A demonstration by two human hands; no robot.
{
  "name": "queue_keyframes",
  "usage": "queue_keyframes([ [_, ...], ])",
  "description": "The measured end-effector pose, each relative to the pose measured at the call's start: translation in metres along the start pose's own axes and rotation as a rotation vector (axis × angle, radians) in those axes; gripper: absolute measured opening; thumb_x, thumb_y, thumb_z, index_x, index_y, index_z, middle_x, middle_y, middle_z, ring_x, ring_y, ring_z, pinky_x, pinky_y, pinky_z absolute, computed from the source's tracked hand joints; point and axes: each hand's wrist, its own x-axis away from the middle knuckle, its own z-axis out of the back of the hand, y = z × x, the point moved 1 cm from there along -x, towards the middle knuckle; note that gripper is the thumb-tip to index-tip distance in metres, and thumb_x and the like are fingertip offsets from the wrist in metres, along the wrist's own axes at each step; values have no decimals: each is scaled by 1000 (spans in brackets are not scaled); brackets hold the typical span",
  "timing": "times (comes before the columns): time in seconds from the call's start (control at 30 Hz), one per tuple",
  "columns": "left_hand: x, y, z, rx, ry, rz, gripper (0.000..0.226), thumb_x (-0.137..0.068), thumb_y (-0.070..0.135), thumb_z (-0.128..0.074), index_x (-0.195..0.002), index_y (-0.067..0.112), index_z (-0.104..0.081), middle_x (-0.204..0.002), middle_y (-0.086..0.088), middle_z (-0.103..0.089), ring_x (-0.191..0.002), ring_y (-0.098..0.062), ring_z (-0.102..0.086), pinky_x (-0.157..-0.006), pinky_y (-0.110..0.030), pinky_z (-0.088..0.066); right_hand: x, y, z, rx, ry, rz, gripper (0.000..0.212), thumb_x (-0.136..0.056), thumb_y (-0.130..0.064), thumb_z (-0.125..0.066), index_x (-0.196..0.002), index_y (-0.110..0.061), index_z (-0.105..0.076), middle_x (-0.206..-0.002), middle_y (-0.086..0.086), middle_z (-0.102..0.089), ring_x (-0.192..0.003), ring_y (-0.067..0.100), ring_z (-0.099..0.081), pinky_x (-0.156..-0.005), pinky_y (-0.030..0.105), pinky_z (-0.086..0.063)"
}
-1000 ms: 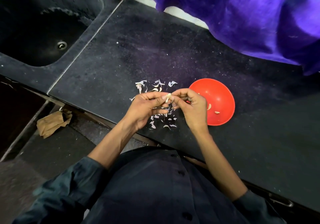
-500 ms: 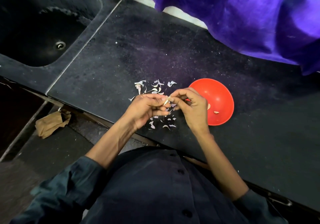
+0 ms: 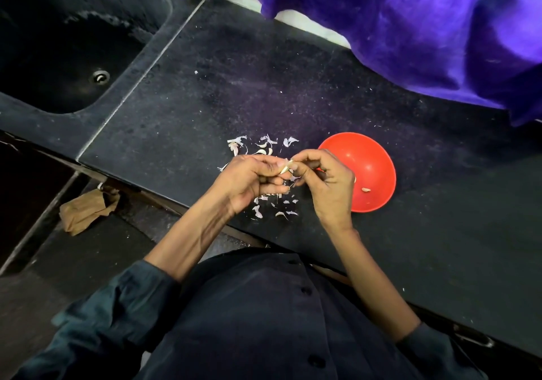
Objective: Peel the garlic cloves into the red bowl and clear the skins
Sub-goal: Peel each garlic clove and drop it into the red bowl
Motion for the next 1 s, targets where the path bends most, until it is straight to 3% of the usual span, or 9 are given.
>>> queue_keyframes([
  [0.3, 0, 0, 2, 19, 26, 33, 15, -89, -9, -52, -88, -3, -65, -62, -9, -69, -50, -12, -61, -52, -25, -56, 1, 0, 0, 12, -15, -17, 12, -85, -3, -69, -90, -13, -70, -82, 8, -64, -66, 16, -63, -57, 19, -51],
  [0.4, 0, -1, 3, 25, 24, 46, 15, -90, -9, -51, -89, -4, -65, -63, -9, -69, -50, -11, -61, -52, -25, -57, 3, 0, -1, 34, -34, -5, 8, -86, -3, -68, -90, -11, -70, -82, 3, -63, -64, 14, -62, -57, 18, -51],
  [0.57, 0, 1, -1, 2, 6, 52, 16, -90, -9, -49, -90, -4, -65, -63, -7, -69, -51, -10, -59, -52, -23, -55, 3, -2, 0, -1, -11, -32, 19, -87, -3, -67, -88, -21, -67, -82, 15, -66, -63, 22, -61, -57, 17, -49],
  [1.0, 0, 1, -1, 1, 31, 83, 16, -89, -10, -49, -93, -5, -64, -63, -8, -69, -51, -11, -60, -51, -24, -56, 3, 1, 1, 3, -11, -45, 17, -86, -4, -68, -90, -21, -69, -84, 15, -65, -65, 22, -62, -57, 19, -50],
])
